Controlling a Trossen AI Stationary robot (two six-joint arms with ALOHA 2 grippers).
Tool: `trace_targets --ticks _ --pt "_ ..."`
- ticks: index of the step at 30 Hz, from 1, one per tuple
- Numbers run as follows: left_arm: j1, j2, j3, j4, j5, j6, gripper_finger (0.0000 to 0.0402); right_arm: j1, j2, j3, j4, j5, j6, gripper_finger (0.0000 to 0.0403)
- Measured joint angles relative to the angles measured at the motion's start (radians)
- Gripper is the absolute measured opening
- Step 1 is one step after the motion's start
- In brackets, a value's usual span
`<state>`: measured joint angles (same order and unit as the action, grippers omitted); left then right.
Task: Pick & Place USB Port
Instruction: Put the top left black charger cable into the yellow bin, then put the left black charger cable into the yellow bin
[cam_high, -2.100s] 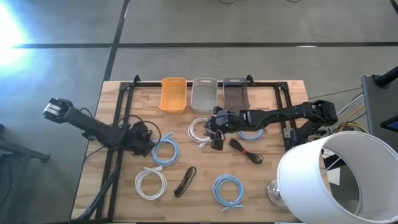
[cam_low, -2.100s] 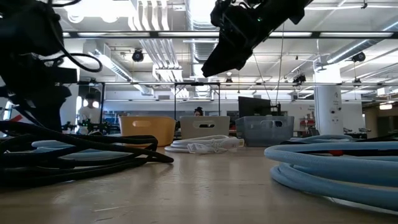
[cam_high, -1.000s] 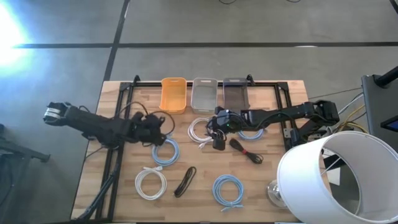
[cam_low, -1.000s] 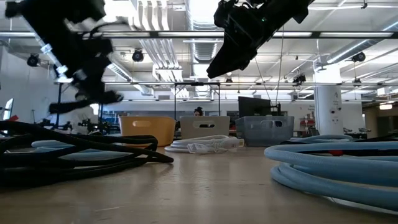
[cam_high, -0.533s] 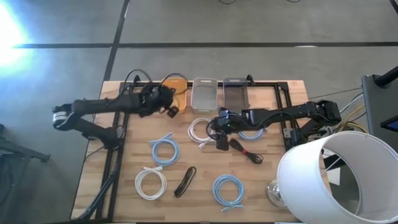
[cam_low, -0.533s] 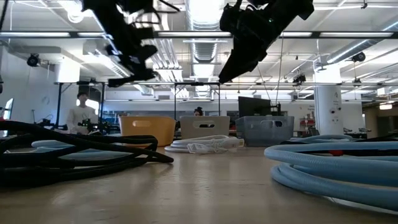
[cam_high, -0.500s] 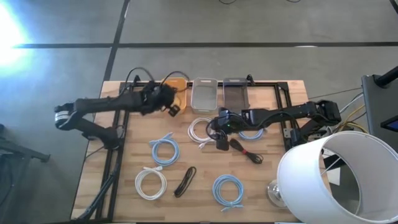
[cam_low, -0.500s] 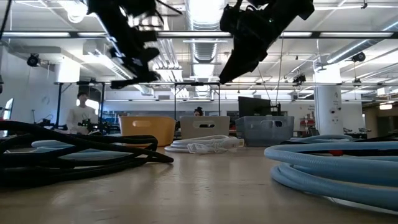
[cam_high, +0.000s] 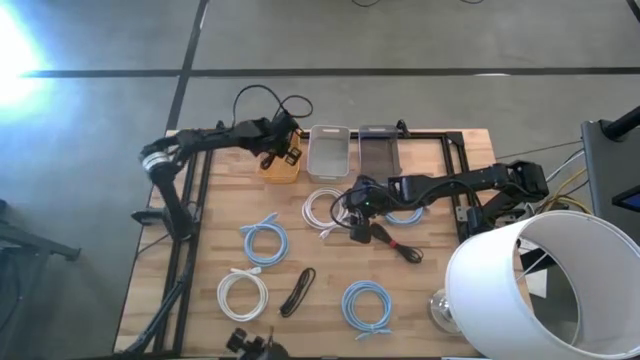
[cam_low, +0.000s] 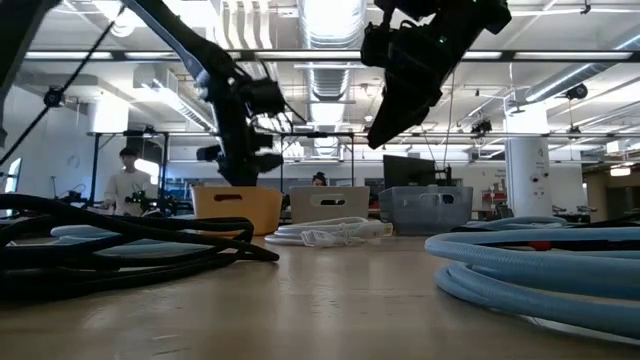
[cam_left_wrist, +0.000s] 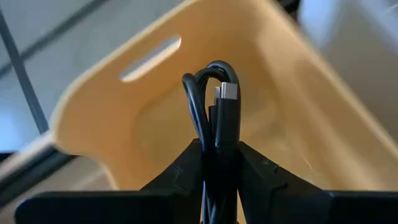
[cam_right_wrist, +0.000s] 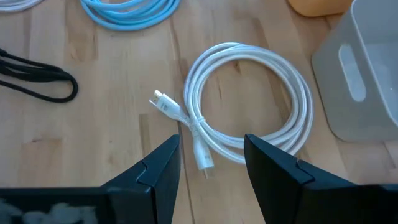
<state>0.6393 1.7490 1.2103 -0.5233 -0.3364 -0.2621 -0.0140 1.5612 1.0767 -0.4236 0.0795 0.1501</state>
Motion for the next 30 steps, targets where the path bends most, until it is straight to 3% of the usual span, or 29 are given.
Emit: trace_targets --ticks 7,14,20,30 --pt "0.008 0.11 0.037 0.0 0.013 -0.004 0.0084 0.0 0.0 -0.001 -0.012 0.0 -0.003 0.0173" --pt "0.008 0.112 0.047 -0.001 0.016 0.018 0.014 0.0 0.0 -0.002 -0.037 0.0 0.0 0.0173" --pt "0.007 0.049 0.047 -0.03 0.027 0.026 0.017 0.001 0.0 -0.007 -0.038 0.0 0.0 0.0173" --pt "-0.023 -0.148 0.046 -0.192 0.05 0.06 0.0167 0.0 0.0 -0.027 -0.039 0.0 0.0 0.0173"
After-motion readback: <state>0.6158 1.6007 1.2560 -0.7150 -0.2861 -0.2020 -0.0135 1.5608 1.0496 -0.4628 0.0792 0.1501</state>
